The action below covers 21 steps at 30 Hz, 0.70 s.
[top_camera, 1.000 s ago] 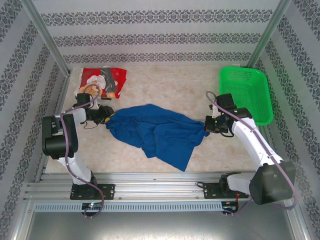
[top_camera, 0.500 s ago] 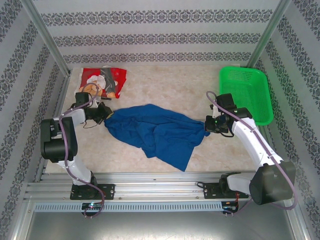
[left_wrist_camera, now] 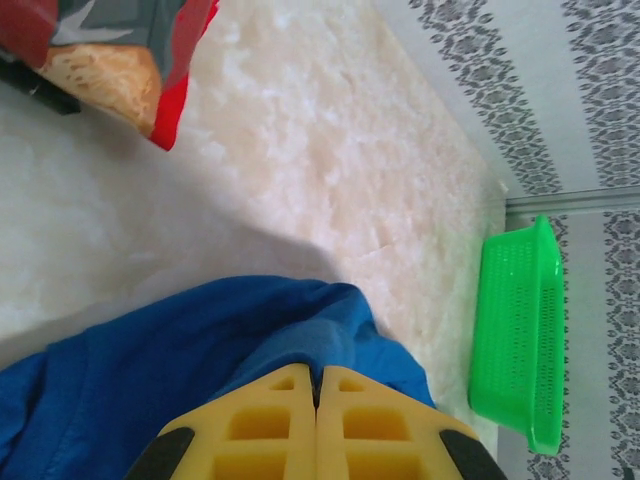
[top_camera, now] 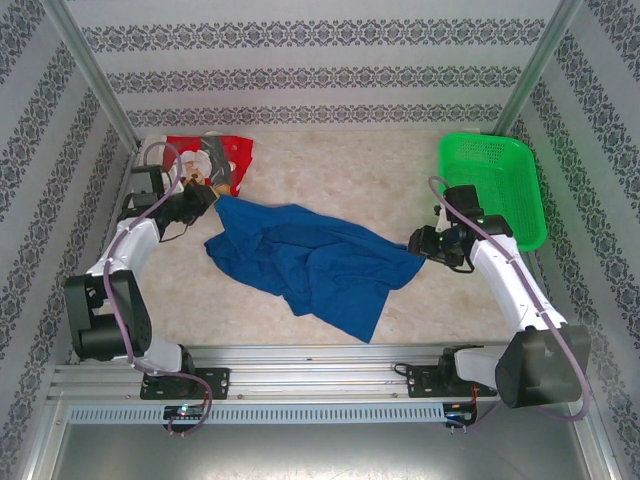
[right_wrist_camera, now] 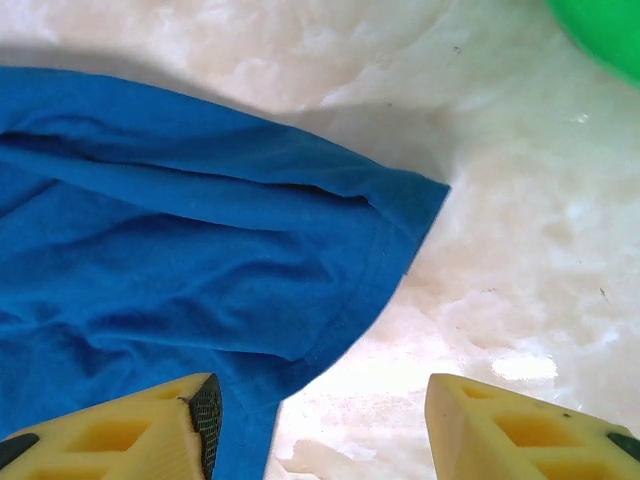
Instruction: Fold and stack the t-shirts
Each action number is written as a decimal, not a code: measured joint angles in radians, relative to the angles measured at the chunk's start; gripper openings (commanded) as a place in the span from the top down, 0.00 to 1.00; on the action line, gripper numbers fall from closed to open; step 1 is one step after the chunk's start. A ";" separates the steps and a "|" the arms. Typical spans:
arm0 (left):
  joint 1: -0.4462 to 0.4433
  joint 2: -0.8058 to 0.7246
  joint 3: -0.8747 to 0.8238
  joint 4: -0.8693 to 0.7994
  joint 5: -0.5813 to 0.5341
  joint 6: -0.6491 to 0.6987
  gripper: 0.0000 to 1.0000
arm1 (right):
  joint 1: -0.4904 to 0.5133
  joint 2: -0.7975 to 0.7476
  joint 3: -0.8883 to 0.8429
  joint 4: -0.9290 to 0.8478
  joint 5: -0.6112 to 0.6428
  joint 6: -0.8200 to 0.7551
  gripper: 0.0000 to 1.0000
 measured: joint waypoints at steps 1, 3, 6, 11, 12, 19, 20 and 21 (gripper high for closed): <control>0.000 -0.014 0.000 -0.002 0.002 -0.007 1.00 | 0.000 0.000 -0.010 0.002 0.000 0.008 0.43; 0.000 -0.045 0.000 -0.002 0.010 -0.024 1.00 | 0.000 0.018 -0.029 0.006 0.003 0.022 0.44; 0.000 -0.100 0.000 0.006 0.037 -0.059 1.00 | 0.000 0.088 -0.039 0.035 0.014 0.049 0.46; 0.000 -0.157 0.000 0.032 0.081 -0.102 1.00 | 0.000 0.193 -0.020 0.094 0.050 0.103 0.49; 0.000 -0.165 0.000 0.033 0.087 -0.109 1.00 | 0.000 0.215 -0.001 0.103 0.060 0.114 0.50; 0.000 -0.215 -0.001 0.035 0.108 -0.119 1.00 | 0.003 0.345 0.121 0.162 0.105 0.215 0.53; 0.001 -0.222 -0.001 0.035 0.108 -0.119 1.00 | 0.007 0.358 0.125 0.173 0.107 0.234 0.53; 0.002 -0.229 -0.001 0.035 0.107 -0.120 1.00 | 0.011 0.372 0.129 0.181 0.112 0.252 0.54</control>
